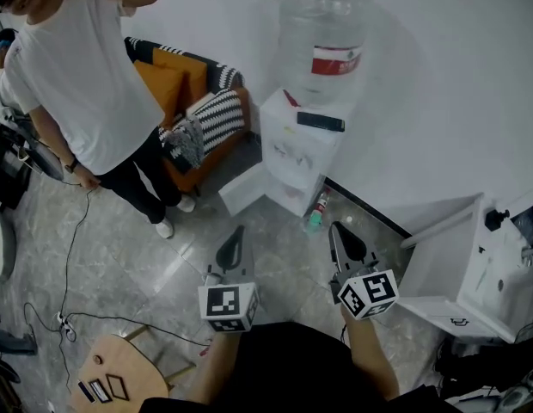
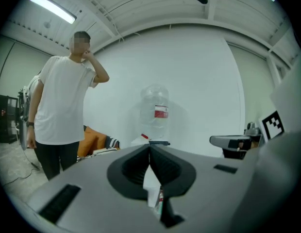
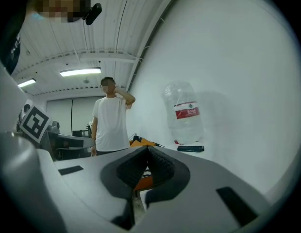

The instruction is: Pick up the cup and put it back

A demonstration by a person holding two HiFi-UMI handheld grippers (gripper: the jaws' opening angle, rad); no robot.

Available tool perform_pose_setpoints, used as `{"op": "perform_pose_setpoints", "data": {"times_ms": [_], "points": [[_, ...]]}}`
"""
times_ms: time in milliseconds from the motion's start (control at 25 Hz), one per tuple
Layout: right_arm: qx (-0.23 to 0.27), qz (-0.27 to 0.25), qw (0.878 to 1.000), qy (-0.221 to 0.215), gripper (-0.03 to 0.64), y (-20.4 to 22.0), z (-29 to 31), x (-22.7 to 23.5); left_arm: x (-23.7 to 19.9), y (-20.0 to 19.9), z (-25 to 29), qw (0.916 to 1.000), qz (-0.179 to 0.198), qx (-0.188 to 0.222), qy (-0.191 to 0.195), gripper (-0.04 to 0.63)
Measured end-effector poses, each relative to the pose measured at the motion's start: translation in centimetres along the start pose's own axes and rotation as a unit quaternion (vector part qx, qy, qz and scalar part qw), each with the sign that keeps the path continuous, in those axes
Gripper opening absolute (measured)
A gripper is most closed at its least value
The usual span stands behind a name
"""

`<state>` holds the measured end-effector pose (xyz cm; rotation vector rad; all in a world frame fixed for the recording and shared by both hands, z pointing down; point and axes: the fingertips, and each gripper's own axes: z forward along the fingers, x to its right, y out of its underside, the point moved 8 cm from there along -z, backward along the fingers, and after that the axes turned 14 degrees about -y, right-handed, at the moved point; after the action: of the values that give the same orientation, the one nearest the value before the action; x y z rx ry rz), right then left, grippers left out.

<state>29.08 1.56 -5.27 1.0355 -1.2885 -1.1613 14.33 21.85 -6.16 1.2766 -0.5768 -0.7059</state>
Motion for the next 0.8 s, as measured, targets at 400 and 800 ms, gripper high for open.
{"op": "perform_pose_setpoints", "data": {"times_ms": [400, 800], "points": [[-0.019, -0.036, 0.998, 0.042, 0.011, -3.8, 14.7, 1.9, -6.2, -3.4, 13.3, 0.9902, 0.024, 0.021, 0.136, 0.012], [-0.028, -0.053, 0.997, 0.058, 0.011, -5.4, 22.6, 5.0, -9.1, -4.3, 23.1, 0.9792, 0.033, 0.019, 0.199, 0.012]]}}
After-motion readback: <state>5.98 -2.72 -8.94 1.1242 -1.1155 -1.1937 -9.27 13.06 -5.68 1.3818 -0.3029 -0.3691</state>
